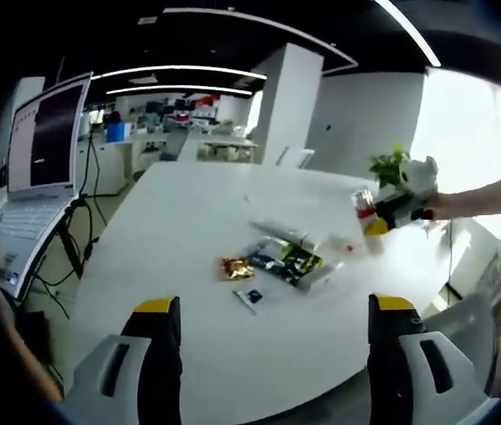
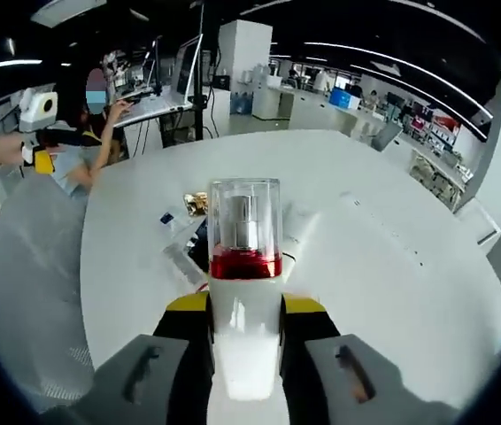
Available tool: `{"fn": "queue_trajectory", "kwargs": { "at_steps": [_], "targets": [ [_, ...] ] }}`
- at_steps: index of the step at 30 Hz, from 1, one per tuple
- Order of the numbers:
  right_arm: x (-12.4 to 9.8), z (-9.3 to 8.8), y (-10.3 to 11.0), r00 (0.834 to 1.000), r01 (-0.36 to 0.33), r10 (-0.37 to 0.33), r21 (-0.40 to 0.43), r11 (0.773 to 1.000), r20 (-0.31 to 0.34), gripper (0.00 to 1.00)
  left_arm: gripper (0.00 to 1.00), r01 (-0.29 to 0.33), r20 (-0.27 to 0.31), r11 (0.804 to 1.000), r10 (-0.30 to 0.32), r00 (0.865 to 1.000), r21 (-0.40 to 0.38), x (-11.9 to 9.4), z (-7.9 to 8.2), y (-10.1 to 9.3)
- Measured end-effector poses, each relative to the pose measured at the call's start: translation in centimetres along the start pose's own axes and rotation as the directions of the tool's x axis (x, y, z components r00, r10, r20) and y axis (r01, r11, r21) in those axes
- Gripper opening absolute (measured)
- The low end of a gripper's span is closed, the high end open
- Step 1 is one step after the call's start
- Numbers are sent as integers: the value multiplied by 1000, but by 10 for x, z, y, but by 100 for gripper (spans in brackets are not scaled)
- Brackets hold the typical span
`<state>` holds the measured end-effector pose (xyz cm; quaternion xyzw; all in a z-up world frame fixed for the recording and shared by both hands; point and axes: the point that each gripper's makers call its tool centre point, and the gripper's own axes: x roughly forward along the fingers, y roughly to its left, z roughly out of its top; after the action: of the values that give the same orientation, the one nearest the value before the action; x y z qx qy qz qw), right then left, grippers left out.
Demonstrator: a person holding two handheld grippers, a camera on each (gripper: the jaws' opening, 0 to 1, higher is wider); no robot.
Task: Arrange the skincare products in the storage area until every visible bottle or jar stands upright without overlapping.
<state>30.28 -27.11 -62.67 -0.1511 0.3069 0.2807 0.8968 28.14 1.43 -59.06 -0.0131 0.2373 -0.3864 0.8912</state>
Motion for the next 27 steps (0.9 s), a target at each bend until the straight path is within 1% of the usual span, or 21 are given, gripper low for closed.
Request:
{"fn": "queue_trajectory", "kwargs": {
  "at_steps": [3, 8, 12, 16, 17, 19, 23, 24, 25, 26, 27],
  "targets": [
    [-10, 0, 12, 999, -1, 0, 25, 1000, 33, 26, 85, 37, 8, 999, -37, 999, 16, 3, 7, -13],
    [-20, -4, 31, 998, -10, 6, 53, 999, 62, 26, 84, 106, 22, 994, -106, 994, 26, 10, 19, -36],
    [-27, -4, 44, 995, -13, 4, 93, 996, 98, 26, 84, 168, 4, 984, -168, 986, 66, 18, 22, -57],
    [-33, 0, 56, 991, -22, 5, 129, 991, 133, 26, 83, 221, -2, 973, -221, 975, 70, 27, 22, -75],
    [-35, 1, 58, 990, -26, 7, 136, 990, 142, 26, 83, 226, -3, 972, -226, 974, 70, 28, 22, -77],
    [-37, 4, 63, 988, -33, 11, 140, 990, 156, 26, 82, 249, -9, 966, -249, 968, 76, 32, 23, -86],
    [-43, 12, 76, 980, -67, 39, 140, 988, 194, 26, 82, 306, -10, 949, -306, 952, 77, 38, 27, -105],
    [-44, 14, 79, 977, -82, 53, 137, 987, 205, 26, 81, 335, -10, 939, -336, 942, 79, 40, 28, -113],
    [-46, 18, 85, 971, -110, 76, 142, 984, 227, 26, 81, 349, -13, 934, -349, 937, 81, 41, 29, -116],
    [-47, 20, 89, 967, -126, 90, 143, 982, 238, 26, 81, 373, -19, 924, -373, 928, 88, 42, 30, -123],
    [-50, 25, 98, 958, -160, 121, 137, 978, 258, 26, 81, 389, -23, 916, -389, 921, 94, 43, 31, -128]
  ]
}}
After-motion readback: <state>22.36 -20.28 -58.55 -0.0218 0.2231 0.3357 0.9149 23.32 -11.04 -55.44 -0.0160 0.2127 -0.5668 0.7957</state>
